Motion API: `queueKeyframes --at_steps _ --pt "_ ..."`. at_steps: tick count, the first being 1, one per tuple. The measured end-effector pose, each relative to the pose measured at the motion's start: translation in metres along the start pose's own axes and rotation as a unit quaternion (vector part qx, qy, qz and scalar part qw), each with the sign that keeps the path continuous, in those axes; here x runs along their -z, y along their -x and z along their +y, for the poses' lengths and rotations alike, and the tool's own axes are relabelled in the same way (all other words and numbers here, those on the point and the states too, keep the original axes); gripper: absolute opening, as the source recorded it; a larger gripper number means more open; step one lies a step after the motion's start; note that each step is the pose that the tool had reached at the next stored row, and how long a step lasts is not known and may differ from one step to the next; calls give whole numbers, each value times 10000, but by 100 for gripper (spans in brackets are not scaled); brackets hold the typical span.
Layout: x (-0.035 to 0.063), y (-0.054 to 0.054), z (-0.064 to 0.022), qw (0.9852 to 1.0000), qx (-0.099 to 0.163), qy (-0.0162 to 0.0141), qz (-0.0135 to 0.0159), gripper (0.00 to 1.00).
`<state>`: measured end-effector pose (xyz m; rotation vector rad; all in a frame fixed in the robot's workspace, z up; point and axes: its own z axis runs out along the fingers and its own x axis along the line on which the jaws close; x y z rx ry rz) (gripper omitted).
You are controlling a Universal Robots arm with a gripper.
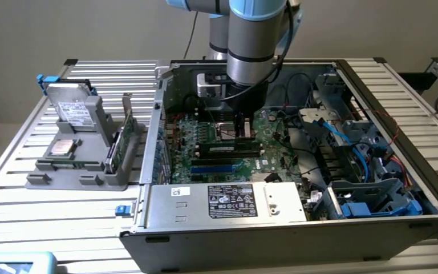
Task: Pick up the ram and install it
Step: 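Insert the ram into the slot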
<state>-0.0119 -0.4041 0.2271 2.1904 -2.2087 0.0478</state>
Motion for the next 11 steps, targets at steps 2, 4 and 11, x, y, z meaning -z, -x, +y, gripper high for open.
queueKeyframes --at_steps 2,4,11 --pt "-3 4 0 10000 0 0 1 14" --pt "-6 4 0 10000 0 1 3 14" --pt "-23 7 0 10000 0 1 3 14"
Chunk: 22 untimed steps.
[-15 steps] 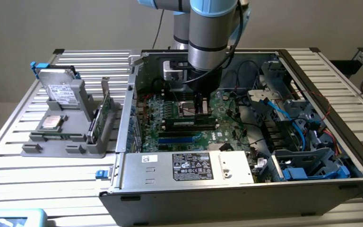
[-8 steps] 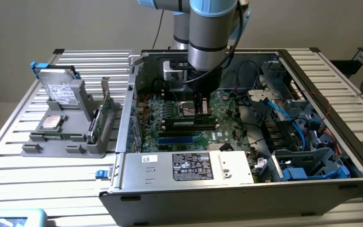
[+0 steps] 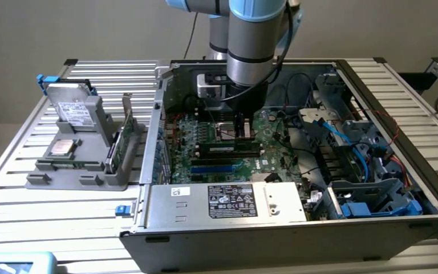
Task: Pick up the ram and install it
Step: 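Insert the ram into the slot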
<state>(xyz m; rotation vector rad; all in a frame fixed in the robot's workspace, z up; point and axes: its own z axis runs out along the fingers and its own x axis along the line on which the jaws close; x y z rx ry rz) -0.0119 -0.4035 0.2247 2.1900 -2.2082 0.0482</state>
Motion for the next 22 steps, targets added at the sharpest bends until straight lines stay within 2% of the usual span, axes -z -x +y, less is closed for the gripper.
queueKeyframes --at_steps 16,22 --pt "1 -4 0 10000 0 -1 -3 14" --pt "2 -6 0 10000 0 -1 6 14"
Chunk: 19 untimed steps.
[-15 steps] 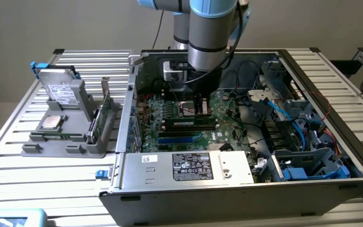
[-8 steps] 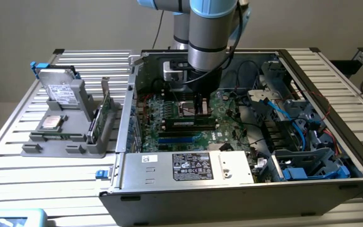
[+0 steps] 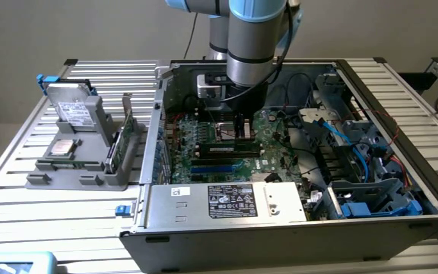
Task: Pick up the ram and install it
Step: 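Insert the ram into the slot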
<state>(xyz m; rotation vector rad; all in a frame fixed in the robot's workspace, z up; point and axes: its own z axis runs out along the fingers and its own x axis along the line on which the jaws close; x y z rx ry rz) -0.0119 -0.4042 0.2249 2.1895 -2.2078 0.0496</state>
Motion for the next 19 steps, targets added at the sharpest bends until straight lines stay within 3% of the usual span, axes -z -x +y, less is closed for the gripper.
queueKeyframes --at_steps 13,19 --pt "47 -17 0 10000 0 -6 2 14" --pt "47 -17 1 10000 -2 -40 4 14"
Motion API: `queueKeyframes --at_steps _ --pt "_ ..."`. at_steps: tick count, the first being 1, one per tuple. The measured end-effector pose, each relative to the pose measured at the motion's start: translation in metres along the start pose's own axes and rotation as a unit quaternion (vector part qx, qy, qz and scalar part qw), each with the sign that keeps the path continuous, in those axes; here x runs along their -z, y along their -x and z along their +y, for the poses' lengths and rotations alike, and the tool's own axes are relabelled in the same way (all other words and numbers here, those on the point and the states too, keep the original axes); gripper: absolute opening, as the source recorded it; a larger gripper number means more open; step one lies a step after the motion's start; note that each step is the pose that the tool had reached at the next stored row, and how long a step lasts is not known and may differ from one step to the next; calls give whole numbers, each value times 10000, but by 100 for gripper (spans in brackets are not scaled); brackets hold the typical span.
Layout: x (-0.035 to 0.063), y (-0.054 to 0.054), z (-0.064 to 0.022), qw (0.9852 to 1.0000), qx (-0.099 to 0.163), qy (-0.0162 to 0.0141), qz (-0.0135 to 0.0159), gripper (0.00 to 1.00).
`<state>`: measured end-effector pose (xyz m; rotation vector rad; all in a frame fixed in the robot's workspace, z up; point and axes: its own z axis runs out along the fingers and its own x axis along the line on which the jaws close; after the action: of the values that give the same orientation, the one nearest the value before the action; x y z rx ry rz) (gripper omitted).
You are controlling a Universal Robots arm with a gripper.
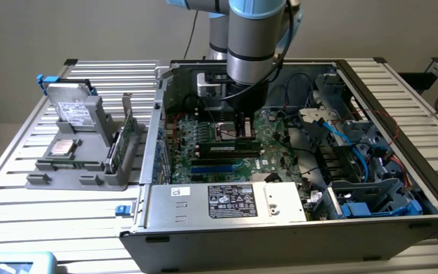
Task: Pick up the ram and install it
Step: 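Insert the ram into the slot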
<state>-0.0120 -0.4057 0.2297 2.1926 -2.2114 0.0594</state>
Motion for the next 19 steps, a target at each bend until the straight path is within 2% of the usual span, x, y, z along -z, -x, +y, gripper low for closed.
queueKeyframes --at_steps 9,19 --pt "-2 5 16 10000 -1 -19 0 14" --pt "-14 6 28 10000 -3 -62 -1 14"
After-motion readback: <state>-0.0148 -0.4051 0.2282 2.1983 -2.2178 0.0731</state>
